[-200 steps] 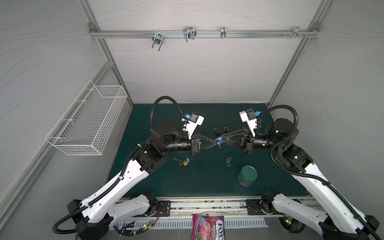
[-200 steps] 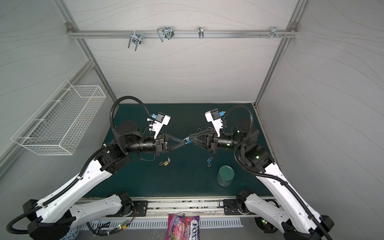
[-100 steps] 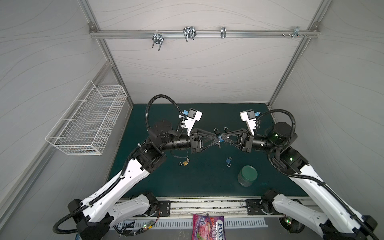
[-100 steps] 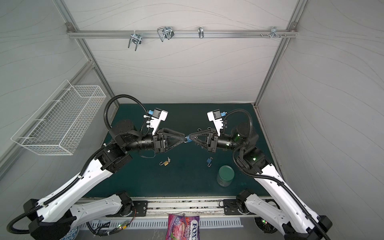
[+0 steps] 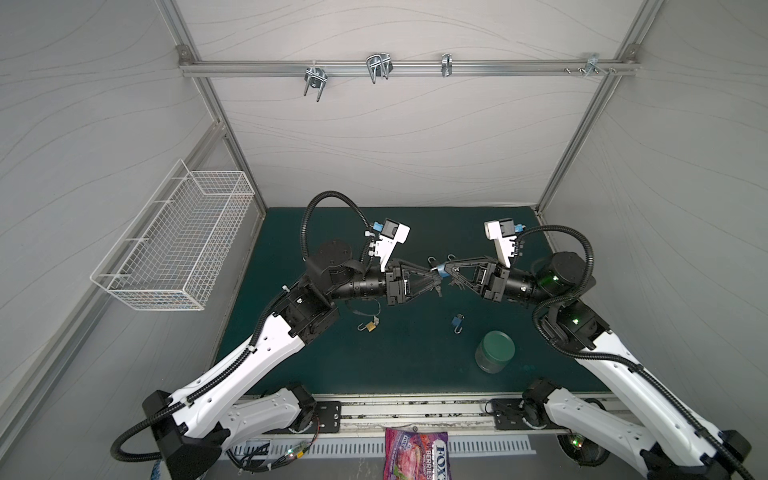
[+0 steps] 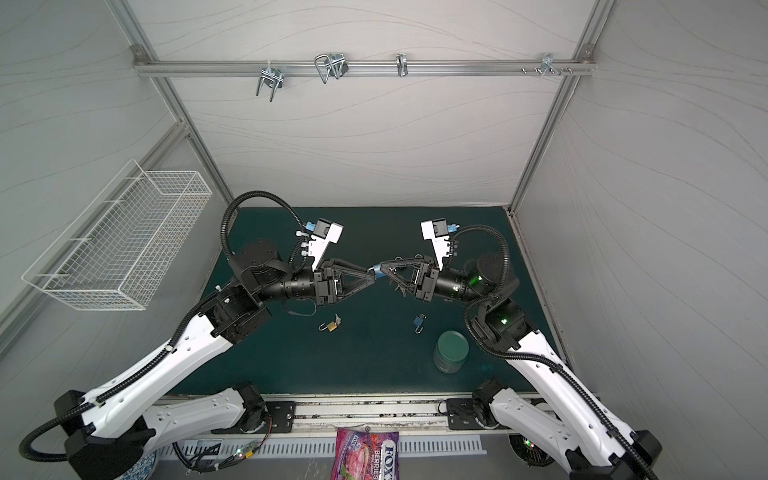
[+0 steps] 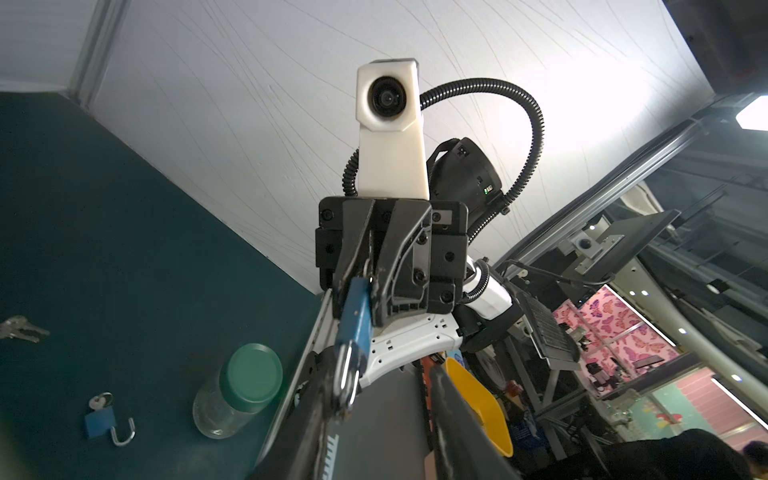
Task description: Lock with the key
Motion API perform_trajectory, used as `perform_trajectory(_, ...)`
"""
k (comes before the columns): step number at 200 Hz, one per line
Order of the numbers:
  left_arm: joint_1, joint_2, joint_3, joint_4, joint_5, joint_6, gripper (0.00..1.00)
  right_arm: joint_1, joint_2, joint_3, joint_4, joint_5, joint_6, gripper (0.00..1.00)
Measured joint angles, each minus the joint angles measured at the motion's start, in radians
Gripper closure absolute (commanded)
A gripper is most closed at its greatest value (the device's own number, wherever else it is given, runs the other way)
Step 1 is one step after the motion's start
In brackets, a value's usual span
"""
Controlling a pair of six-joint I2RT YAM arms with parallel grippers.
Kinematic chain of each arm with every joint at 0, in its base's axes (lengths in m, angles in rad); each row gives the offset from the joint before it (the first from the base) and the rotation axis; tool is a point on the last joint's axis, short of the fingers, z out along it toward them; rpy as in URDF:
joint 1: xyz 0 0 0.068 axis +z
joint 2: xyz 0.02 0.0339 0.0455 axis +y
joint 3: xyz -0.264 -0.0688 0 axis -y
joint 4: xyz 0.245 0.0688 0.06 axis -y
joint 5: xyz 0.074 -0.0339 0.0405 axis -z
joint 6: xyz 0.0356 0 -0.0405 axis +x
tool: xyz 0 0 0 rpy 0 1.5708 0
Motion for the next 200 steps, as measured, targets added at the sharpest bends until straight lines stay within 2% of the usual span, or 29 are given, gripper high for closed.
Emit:
perform_trajectory(48,0.0,0.0,-0.007,0.006,-0.019,0.0,0.82,0.0,-0.008,0.0,0.0,0.012,-0.001,1.0)
perform_trajectory(91,0.0,0.0,-0.011,0.004,-0.037,0.0,1.0,0.0,-0.007,0.007,0.0,0.01,-0.011,1.0)
perform_trajectory(129,0.02,-0.005,-0.02,0.011,-0.048,-0.005,1.0,0.0,-0.005,0.023,-0.04,0.008,-0.055,1.0)
perform_trajectory(134,0.027,-0.005,-0.024,0.014,-0.04,-0.009,1.0,0.0,-0.005,0.023,-0.047,0.008,-0.063,0.92)
perform_trajectory(142,0.039,-0.004,-0.03,0.016,-0.024,-0.019,1.0,0.0,-0.002,0.029,-0.069,0.005,-0.082,0.72)
perform_trajectory(147,0.047,-0.003,-0.033,0.019,-0.012,-0.024,1.0,0.0,0.001,0.034,-0.085,0.005,-0.097,0.53)
perform_trajectory(154,0.061,-0.002,-0.036,0.021,-0.006,-0.028,1.0,0.0,0.003,0.043,-0.116,0.008,-0.119,0.35)
perform_trajectory(162,0.081,-0.002,-0.036,0.021,-0.002,-0.03,1.0,-0.002,0.002,0.057,-0.157,0.015,-0.149,0.22)
perform_trajectory(175,0.11,-0.002,-0.035,0.017,0.011,-0.025,1.0,-0.005,-0.007,0.086,-0.225,0.04,-0.219,0.13)
perform_trajectory(200,0.13,0.003,-0.003,-0.085,0.043,0.02,1.0,-0.015,-0.031,0.137,-0.347,0.08,-0.352,0.11)
